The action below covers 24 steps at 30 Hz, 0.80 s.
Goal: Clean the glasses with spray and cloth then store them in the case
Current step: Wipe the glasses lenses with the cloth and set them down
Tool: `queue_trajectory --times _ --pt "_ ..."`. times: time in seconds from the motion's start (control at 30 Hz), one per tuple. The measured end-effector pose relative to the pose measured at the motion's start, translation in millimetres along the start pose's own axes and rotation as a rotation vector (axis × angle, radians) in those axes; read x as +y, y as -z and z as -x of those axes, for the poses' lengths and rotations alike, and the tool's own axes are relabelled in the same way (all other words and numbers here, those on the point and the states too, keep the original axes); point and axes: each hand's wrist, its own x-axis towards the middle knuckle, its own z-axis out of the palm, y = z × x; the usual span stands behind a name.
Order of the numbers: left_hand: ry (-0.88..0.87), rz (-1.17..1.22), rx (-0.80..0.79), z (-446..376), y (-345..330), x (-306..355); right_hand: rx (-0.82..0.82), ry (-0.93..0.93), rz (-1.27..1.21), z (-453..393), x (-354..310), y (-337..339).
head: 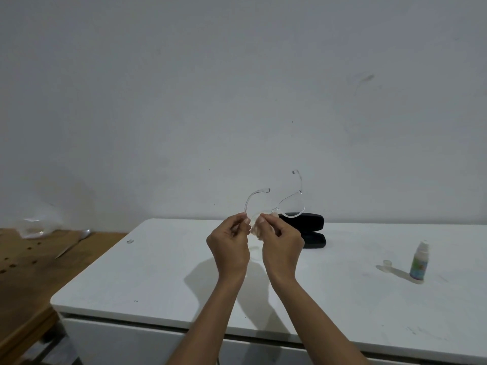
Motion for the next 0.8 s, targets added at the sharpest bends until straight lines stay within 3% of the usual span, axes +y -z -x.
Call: queue_trajectory --times 0.27,0.57,0.8 --pt "0.010 -0.005 0.022 0 0 3 -0.019 -0.025 -0.008 3 3 -2" --pt "-0.076 -0.048 -0.006 5 -3 5 0.077 -0.092 -0.096 -2 2 -12" --pt "-0.002 -0.054 -0.002 -8 2 -3 -0.253 -0.122 -0.003 -13 5 1"
